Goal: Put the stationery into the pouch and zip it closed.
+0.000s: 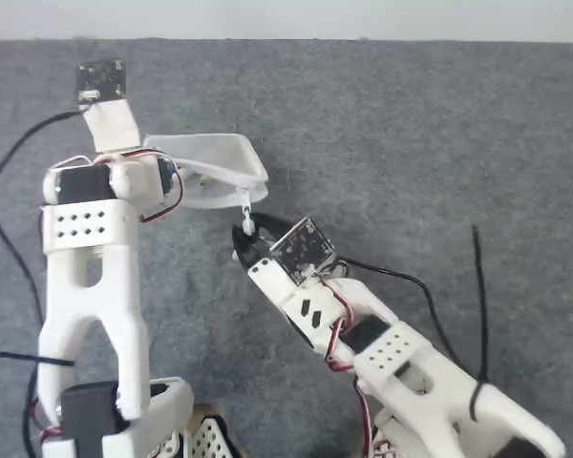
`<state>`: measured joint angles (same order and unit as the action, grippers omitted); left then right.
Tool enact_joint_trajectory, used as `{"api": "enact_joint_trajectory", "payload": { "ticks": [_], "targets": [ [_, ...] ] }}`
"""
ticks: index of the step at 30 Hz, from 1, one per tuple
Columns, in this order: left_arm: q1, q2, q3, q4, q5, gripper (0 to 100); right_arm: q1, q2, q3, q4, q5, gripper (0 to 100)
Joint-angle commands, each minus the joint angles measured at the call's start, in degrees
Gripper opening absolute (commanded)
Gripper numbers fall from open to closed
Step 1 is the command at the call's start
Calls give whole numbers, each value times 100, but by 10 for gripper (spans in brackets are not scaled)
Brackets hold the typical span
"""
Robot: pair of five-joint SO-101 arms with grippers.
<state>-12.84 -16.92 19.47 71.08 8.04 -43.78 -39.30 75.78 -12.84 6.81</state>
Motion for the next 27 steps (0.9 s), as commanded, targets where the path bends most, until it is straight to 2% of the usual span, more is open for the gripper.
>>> {"api": "enact_joint_trajectory", "payload": {
  "ticks": [1, 6, 12, 17, 27],
  "targets": [
    [70, -237, -13, -70, 114, 166, -84, -910, -62, 1156, 167, 6],
    [97, -290, -57, -62, 114, 195, -391, -2246, -62, 2870, 185, 6],
    [721, -290, -418, 299, -246, 196, -602, -3732, -62, 4312, 185, 6],
    [1248, -290, -778, 519, -510, 196, -743, -4277, -62, 4831, 202, 6],
    [2110, -290, -1024, 545, -1345, 199, -989, -4295, 44, 5051, 501, 6]
  ]
}}
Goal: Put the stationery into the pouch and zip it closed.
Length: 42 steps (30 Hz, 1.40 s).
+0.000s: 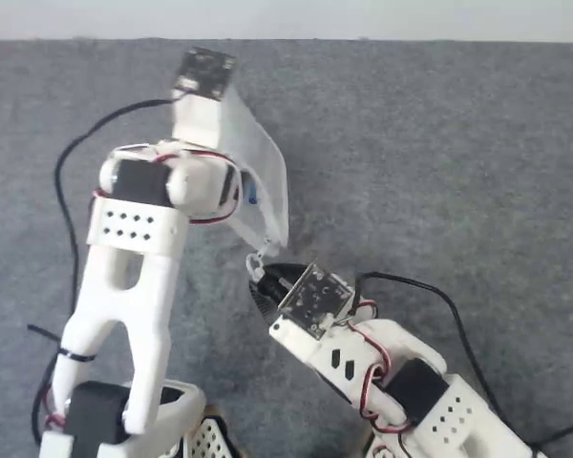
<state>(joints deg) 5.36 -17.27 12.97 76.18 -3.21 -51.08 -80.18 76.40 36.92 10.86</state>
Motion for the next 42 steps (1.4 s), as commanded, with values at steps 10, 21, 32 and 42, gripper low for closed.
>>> {"api": "enact_joint_trajectory", "payload": {
  "ticks": [10, 21, 32, 42],
  "targets": [
    [1160, -264, -1367, 1451, -862, 313, -391, -259, 0, 268, 105, 6],
    [712, -554, -2413, 2435, -932, 312, -215, -268, -176, 400, 105, 6],
    [176, -2198, -1121, 2418, -1890, 312, 365, -2044, -985, 1842, 114, 6],
    [413, -3684, 233, 2215, -2321, 312, 1323, -2396, -1732, 2343, 413, 6]
  ]
}}
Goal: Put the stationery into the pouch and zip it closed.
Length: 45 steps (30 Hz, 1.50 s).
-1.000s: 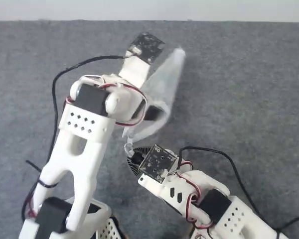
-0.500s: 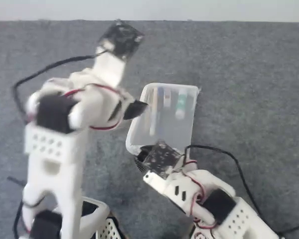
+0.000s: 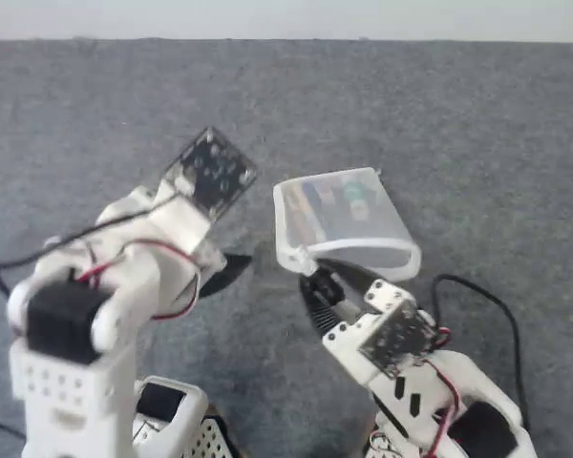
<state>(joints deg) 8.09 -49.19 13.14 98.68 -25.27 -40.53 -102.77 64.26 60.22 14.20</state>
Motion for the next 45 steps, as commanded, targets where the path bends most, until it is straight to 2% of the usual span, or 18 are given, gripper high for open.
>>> {"api": "enact_joint_trajectory", "payload": {
  "ticks": [1, 6, 10, 13, 18, 23, 29, 37, 45],
  "targets": [
    [290, -642, 382, -44, -105, 312, 338, -136, -563, 13, 79, 6],
    [1002, -1477, 1138, -325, 44, 312, 523, -136, -695, 4, 79, 6],
    [1099, -2198, 1991, -1240, 501, 312, 523, -136, -862, 4, -53, 6],
    [1345, -2637, 2738, -1723, 536, 312, 532, -136, -976, 13, -404, 6],
    [1635, -3305, 3758, -2505, 862, 312, 558, -136, -1020, 13, -475, 6],
    [1925, -3789, 4418, -3130, 1046, 312, 558, -136, -1037, 22, -475, 6],
    [1960, -3815, 4945, -3921, 1292, 312, 558, -136, -1248, 356, -475, 6],
    [1978, -3859, 5262, -4255, 1371, 312, 549, -136, -1336, 523, -484, 6],
    [2558, -3859, 5297, -4264, 1345, 312, 523, -127, -1319, 505, -492, 6]
  ]
}}
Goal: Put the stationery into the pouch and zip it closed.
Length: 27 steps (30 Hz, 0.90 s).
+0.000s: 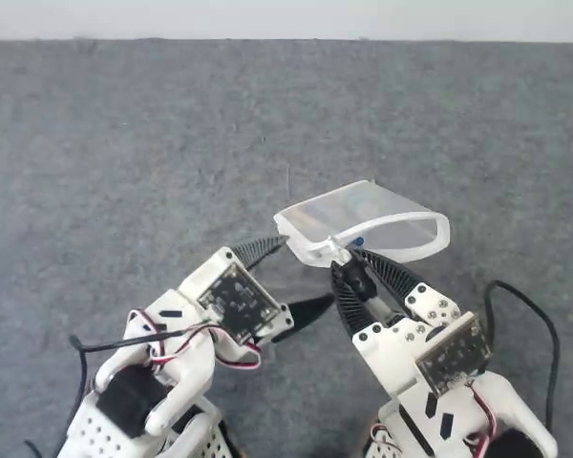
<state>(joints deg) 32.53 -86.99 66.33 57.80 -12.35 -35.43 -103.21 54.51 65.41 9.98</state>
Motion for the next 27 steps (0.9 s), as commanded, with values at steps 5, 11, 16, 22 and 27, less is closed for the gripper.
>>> {"api": "enact_joint_trajectory", "payload": {
  "ticks": [5, 11, 16, 22, 27],
  "targets": [
    [105, -79, 374, -730, 79, 298, 13, -84, -343, -22, -70, 6],
    [105, -79, 875, -1398, 44, 182, 13, -66, -343, -31, -79, 6],
    [132, -88, 866, -1407, 70, 162, 13, -48, -343, -31, -79, 6],
    [141, -88, 866, -1424, 62, 138, 13, -48, -343, -40, -79, 6],
    [141, -88, 901, -1574, 79, 103, 13, -48, -202, -242, -97, 6]
  ]
}}
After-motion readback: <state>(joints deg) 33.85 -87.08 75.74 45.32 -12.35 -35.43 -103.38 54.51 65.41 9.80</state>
